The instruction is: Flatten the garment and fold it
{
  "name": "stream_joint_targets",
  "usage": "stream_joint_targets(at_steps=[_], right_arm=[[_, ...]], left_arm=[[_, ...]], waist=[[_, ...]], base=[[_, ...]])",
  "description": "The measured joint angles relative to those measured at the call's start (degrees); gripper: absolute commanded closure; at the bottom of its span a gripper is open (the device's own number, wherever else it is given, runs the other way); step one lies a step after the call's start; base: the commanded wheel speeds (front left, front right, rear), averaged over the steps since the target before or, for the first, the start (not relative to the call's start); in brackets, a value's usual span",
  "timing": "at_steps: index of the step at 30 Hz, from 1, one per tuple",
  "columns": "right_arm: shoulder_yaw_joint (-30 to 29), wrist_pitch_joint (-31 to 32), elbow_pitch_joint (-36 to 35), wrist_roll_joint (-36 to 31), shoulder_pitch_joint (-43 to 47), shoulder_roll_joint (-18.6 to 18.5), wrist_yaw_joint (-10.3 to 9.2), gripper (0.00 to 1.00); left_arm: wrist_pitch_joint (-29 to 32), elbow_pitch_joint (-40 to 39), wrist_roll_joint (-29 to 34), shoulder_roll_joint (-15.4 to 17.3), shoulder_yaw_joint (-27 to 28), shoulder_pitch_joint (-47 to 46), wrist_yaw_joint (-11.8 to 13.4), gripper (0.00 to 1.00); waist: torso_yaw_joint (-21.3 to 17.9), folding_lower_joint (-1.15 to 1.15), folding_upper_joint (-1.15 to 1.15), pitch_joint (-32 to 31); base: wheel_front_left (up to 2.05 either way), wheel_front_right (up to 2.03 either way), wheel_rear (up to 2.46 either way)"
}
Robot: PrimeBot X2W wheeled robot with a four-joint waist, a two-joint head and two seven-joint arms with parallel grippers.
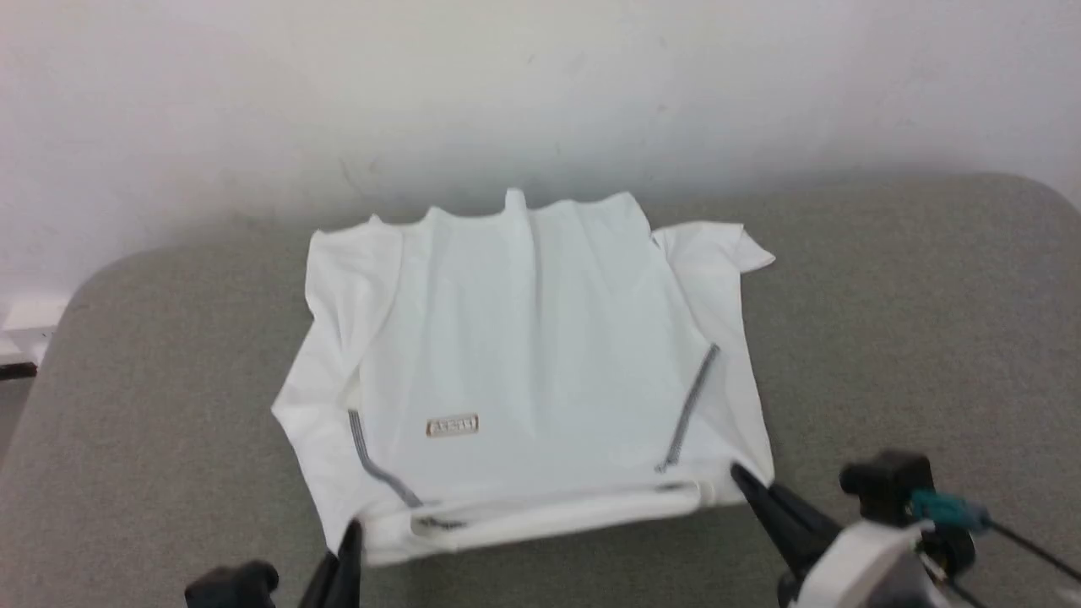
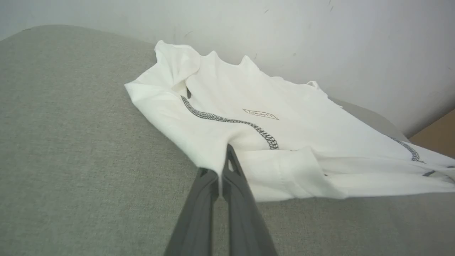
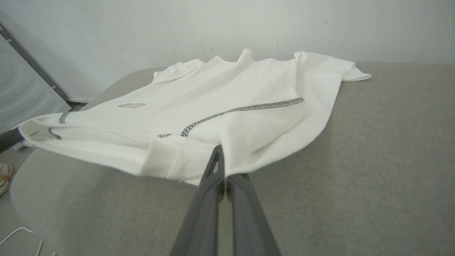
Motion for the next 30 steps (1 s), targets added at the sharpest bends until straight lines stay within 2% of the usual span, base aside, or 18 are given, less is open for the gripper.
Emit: stream_joint_targets(at_steps=[6,10,14,19,21,22,23,24,26,30], right_arm=[[-8.3,10.6,-13.4,-4.8,15.1,4.2,0.03,1.0],[-11.4,15.8,-18.0,-7.1,21.6,7.0,0.03,1.0],[-12.7,17.8,-17.8,-9.1,24.3,8.7,0.02,1.0],[-12.1,17.1,-11.7,-10.8,24.2,9.8,-0.11,0.98],[-11.7,16.3,-8.8,-11.2,23.9,9.9,-0.24,0.57],[-11.3,16.1,-7.4,-11.3,23.6,9.8,-0.49,0.21],[-10.8,15.7,-6.5,-11.2,23.2,9.8,-0.59,0.0],[-10.5,15.0,-6.0,-11.1,22.9,9.9,-0.59,0.0],[-10.2,13.3,-6.0,-11.2,22.2,9.7,-0.96,0.0],[-11.7,6.1,-9.7,-11.0,21.1,10.1,-1.09,0.0]], left_arm=[[6.4,-7.8,0.5,1.4,-1.6,9.0,2.9,1.0],[9.8,-8.9,-0.2,1.4,-2.4,12.7,4.1,1.0],[11.2,-6.1,-1.8,0.6,-3.2,14.1,4.2,1.0],[9.1,3.2,-4.0,-1.3,-3.6,12.2,2.6,1.0],[7.9,6.5,-4.5,-1.9,-3.7,10.7,1.3,1.0],[7.6,7.8,-4.7,-2.0,-3.9,10.0,0.6,1.0],[7.2,9.0,-5.3,-2.3,-3.8,9.4,-0.1,0.65],[7.2,10.0,-6.2,-2.7,-3.7,8.7,-0.4,0.0],[6.8,11.2,-7.3,-3.1,-3.3,7.9,-0.8,0.0],[4.8,10.1,-6.8,-1.9,-2.1,6.5,-1.2,0.0]], waist=[[0.7,0.01,0.0,-2.8],[1.2,0.01,0.0,-3.5],[1.4,0.01,0.0,-3.2],[1.7,0.02,0.0,-2.4],[1.8,0.02,0.0,-2.1],[1.8,0.03,0.0,-1.9],[1.8,0.03,0.0,-1.8],[1.9,0.02,0.0,-1.8],[1.9,0.02,0.0,-1.6],[1.8,0.02,0.0,-1.2]], base=[[0.0,0.0,0.0],[0.0,0.0,0.0],[0.0,0.0,0.0],[0.0,0.0,0.0],[0.0,0.0,0.0],[0.0,0.0,0.0],[0.0,0.0,0.0],[0.0,0.0,0.0],[0.0,0.0,0.0],[0.0,0.0,0.0]])
